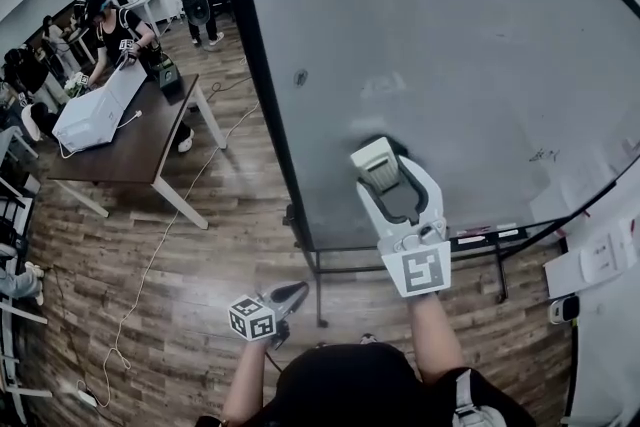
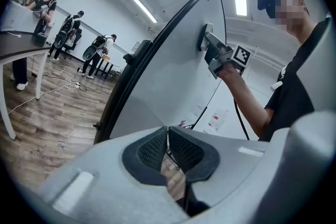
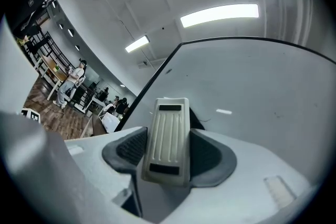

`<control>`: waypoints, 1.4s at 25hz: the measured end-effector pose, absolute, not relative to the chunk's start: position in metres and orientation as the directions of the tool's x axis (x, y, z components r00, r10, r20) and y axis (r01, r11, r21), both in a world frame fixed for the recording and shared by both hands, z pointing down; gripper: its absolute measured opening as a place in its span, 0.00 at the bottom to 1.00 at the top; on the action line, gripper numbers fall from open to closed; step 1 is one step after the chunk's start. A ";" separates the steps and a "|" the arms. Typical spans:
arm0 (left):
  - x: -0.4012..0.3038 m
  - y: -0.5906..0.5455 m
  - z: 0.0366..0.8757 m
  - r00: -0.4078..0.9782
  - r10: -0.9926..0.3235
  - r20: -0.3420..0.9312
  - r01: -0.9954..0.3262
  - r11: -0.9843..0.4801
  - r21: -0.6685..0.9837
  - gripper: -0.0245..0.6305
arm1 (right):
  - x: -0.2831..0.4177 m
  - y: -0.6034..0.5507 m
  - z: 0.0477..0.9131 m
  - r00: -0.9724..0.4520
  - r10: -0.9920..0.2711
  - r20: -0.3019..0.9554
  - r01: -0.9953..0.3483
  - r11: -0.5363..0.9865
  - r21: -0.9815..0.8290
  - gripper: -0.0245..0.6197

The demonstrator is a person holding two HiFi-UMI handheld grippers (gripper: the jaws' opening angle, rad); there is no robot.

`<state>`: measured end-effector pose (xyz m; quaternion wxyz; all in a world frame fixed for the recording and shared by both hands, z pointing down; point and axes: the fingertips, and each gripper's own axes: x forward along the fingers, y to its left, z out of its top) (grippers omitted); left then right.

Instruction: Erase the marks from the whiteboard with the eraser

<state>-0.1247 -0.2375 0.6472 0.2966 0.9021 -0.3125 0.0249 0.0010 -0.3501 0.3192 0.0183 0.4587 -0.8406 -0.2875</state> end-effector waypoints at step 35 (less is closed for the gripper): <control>-0.209 -0.190 0.666 0.736 -0.614 0.284 -0.653 -0.535 0.535 0.07 | -0.111 -0.348 0.422 -0.626 -0.778 -0.060 -0.738 0.565 0.369 0.43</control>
